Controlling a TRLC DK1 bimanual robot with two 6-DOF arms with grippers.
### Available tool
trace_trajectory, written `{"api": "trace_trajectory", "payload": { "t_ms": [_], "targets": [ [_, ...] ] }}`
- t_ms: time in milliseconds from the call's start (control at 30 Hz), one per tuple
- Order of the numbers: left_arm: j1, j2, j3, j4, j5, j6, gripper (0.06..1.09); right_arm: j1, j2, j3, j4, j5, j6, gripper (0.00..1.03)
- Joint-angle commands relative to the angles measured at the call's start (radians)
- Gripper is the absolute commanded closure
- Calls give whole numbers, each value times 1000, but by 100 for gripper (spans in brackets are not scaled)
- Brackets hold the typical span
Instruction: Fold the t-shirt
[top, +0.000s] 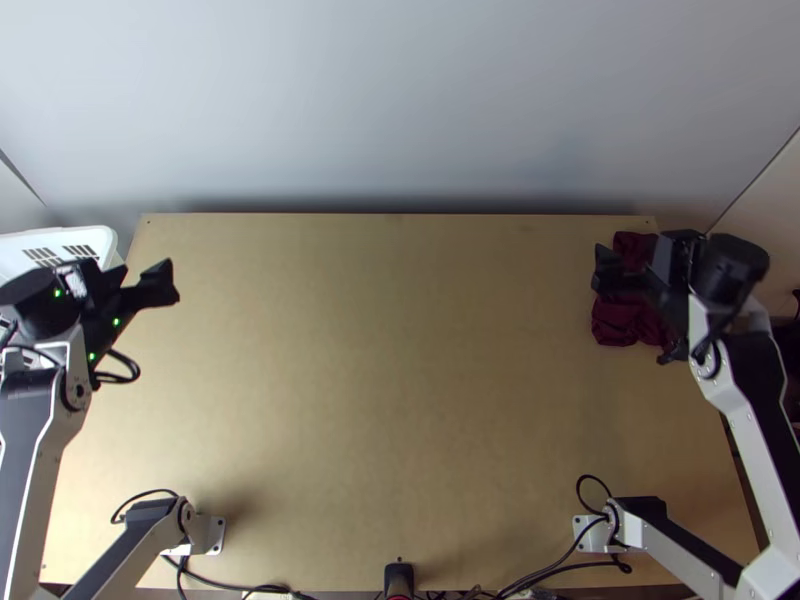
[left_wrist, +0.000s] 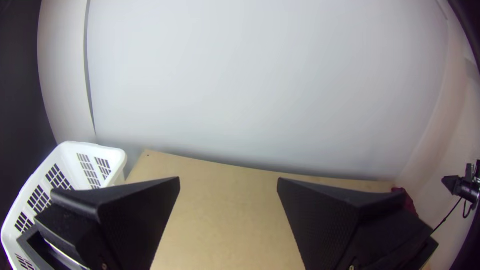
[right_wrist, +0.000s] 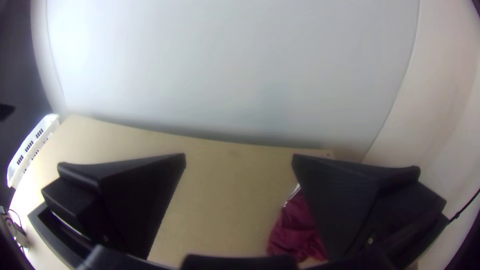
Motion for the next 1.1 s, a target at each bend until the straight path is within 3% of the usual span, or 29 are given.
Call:
{"api": "trace_trajectory", "payload": {
  "t_ms": [0, 333, 533, 733, 1067],
  "targets": [
    [-80, 186, 164, 4, -4, -87, 14, 29, 152, 98, 31, 3, 52, 4],
    [-97, 414, 292, -52, -47, -22, 13, 55, 224, 216, 45, 3, 76, 4],
    [-26, 472, 286, -82, -79, -4, 14, 129, 241, 210, -26, 3, 179, 4],
    [140, 500, 285, -98, -85, 16, 13, 219, 241, 178, -24, 22, 171, 4],
    [362, 557, 291, -74, -87, 215, 12, 366, 247, 81, 7, 80, 111, 4]
  ]
}}
